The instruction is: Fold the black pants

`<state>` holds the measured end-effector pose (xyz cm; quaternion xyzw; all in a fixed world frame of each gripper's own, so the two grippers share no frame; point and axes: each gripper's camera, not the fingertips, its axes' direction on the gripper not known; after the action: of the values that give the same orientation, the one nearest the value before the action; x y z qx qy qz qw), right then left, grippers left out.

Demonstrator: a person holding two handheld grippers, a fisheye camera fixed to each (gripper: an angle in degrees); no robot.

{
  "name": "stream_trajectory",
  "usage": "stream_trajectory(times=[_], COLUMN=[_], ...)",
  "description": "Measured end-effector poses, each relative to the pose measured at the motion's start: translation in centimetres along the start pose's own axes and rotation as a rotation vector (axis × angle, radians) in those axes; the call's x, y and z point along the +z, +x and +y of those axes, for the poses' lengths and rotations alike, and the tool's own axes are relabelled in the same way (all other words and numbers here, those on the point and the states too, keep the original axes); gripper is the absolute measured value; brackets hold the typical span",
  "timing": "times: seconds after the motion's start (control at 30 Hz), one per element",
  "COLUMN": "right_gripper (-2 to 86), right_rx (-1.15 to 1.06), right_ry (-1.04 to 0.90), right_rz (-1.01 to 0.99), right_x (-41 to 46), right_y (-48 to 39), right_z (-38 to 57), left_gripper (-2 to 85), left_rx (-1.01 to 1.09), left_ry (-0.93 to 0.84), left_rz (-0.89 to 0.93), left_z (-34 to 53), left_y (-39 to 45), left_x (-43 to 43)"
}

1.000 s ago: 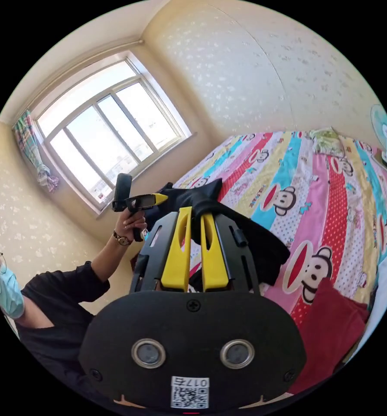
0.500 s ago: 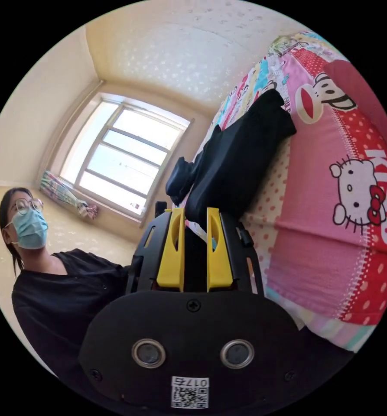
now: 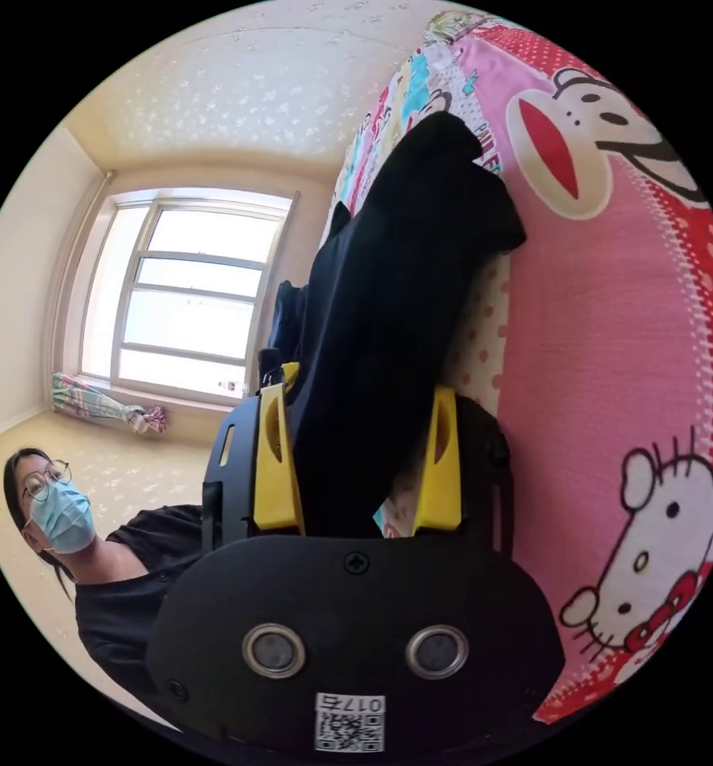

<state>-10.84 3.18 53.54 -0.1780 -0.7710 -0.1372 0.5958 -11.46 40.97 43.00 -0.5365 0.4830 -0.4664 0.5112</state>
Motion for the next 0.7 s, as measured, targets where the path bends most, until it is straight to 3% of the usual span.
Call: stream_trajectory(times=[0.27,0.4,0.7], right_gripper=[17.5,15.8,13.9], right_rx=[0.022,-0.051,-0.274], right_ry=[-0.001,-0.043,-0.006], right_rz=[0.004,0.023,-0.030], right_x=[3.2,3.0,-4.5], right_y=[1.0,-2.1,-11.3], right_z=[-0.5,2.7,12.7], left_gripper=[13.2,11.3,10.7], left_rx=[-0.051,-0.027,0.148], left_ry=[0.052,0.005,-0.043], left_rz=[0.101,0.066,0.190], left_z=[-1.1,2.0,7.7], left_y=[-2.3,0.9,12.5], left_x=[0.1,-2.0,-4.7])
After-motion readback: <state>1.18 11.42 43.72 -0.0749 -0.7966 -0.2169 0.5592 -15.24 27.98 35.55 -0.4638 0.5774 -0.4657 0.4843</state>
